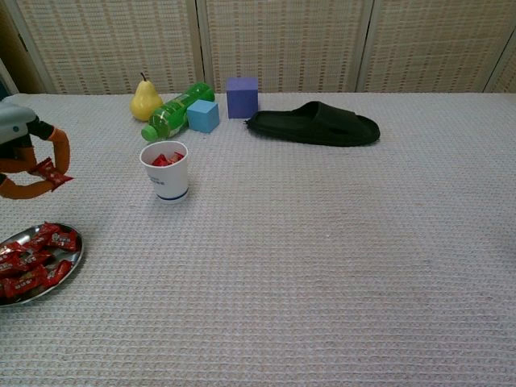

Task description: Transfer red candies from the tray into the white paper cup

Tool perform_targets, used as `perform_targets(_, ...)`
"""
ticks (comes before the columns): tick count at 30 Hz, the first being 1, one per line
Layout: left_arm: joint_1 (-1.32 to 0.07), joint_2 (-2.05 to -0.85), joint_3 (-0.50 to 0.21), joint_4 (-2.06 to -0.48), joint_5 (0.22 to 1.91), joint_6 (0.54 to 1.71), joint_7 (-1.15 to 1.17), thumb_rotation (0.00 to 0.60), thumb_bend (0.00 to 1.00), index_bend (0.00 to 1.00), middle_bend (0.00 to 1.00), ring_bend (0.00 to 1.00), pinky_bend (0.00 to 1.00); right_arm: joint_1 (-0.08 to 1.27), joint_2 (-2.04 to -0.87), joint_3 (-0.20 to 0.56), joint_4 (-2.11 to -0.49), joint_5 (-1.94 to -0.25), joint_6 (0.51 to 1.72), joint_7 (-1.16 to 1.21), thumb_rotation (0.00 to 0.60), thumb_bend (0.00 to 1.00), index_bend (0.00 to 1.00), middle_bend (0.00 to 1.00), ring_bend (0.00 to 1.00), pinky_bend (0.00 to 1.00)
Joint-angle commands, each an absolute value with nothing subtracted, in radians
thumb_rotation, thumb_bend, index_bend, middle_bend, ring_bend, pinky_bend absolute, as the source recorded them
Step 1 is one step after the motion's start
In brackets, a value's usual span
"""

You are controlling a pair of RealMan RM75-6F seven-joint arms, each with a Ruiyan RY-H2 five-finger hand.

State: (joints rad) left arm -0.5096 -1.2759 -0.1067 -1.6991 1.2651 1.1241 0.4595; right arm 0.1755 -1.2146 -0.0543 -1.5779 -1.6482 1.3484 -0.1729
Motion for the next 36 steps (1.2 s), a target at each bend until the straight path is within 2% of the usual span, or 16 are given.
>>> perform_targets(1, -0.569, -1.281, -0.174, -1.725, 1.219, 1.092, 0.471, 0.600, 0.56, 0.59, 0.99, 1.00, 1.00, 0.176, -1.216, -0.050, -1.577, -1.641, 1.346, -0.175, 0.600, 0.00, 0.00, 0.00, 0.00, 0.00)
perform_targets(4, -0.618, -1.322, -0.221, -1.711, 1.167, 1.065, 0.478, 0.600, 0.56, 0.59, 0.99, 1.00, 1.00, 0.177, -1.216, -0.047, -1.576, -1.633, 1.343, -0.174, 0.600, 0.00, 0.00, 0.00, 0.00, 0.00)
perform_targets(9, -0.705, -1.395, -0.260, -1.631, 1.057, 1.007, 0.548, 0.600, 0.55, 0.59, 0.99, 1.00, 1.00, 0.179, -1.217, -0.048, -1.575, -1.629, 1.335, -0.176, 0.600, 0.00, 0.00, 0.00, 0.00, 0.00)
perform_targets(17, -0.798, -1.500, -0.276, -1.509, 0.970, 0.984, 0.615, 0.600, 0.55, 0.57, 0.99, 1.00, 1.00, 0.185, -1.224, -0.048, -1.570, -1.617, 1.316, -0.181, 0.600, 0.00, 0.00, 0.00, 0.00, 0.00)
perform_targets(25, -0.833, -1.544, -0.262, -1.444, 0.933, 0.979, 0.632, 0.600, 0.56, 0.56, 0.99, 1.00, 1.00, 0.187, -1.223, -0.047, -1.570, -1.613, 1.314, -0.182, 0.600, 0.00, 0.00, 0.00, 0.00, 0.00)
perform_targets(31, -0.853, -1.559, -0.246, -1.434, 0.906, 0.977, 0.659, 0.600, 0.55, 0.46, 0.99, 1.00, 1.00, 0.186, -1.224, -0.047, -1.572, -1.614, 1.319, -0.184, 0.600, 0.00, 0.00, 0.00, 0.00, 0.00)
perform_targets(36, -0.859, -1.562, -0.244, -1.449, 0.906, 0.995, 0.651, 0.600, 0.46, 0.31, 0.99, 1.00, 1.00, 0.182, -1.221, -0.048, -1.572, -1.623, 1.333, -0.177, 0.600, 0.00, 0.00, 0.00, 0.00, 0.00)
